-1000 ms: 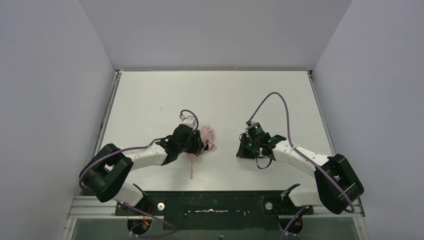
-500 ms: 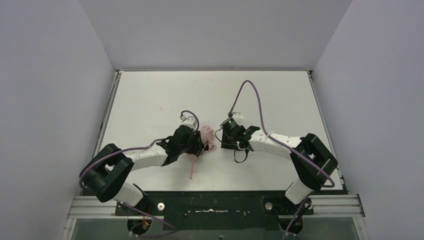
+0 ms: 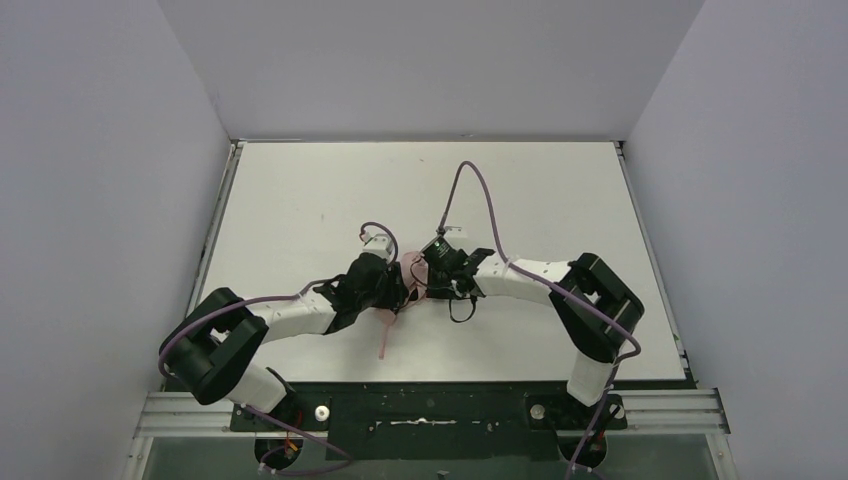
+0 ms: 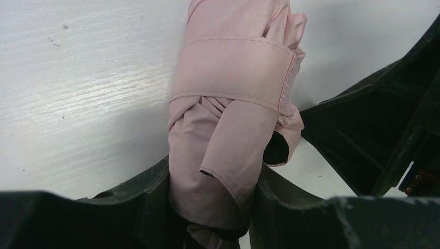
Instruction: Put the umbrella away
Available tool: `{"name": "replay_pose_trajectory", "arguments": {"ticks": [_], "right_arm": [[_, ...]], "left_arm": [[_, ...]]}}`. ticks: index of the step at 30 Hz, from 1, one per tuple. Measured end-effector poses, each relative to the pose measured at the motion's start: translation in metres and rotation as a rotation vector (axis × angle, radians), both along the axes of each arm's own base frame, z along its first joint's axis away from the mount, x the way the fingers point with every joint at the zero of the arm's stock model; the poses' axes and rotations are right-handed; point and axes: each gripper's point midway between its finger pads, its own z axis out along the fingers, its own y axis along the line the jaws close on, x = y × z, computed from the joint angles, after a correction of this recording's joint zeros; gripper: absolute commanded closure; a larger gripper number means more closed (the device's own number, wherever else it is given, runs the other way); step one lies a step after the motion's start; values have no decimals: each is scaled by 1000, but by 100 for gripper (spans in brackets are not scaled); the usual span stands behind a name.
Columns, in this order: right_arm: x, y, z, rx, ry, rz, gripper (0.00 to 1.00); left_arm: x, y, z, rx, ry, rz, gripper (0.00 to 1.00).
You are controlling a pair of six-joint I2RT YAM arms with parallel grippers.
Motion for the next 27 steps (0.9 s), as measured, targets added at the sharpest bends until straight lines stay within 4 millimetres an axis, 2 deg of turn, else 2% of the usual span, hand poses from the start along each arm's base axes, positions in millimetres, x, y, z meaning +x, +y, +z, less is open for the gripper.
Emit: {"name": "replay_pose_trajectory", "arguments": {"ticks": [15,27], "right_arm": [[6,18,0,-15,6,30,65],[0,24,-3,-120,5,94,65]], "left_arm": [[-1,0,0,-10,-3,8,100],[-2,1,0,-13,-4,12,100]]}}
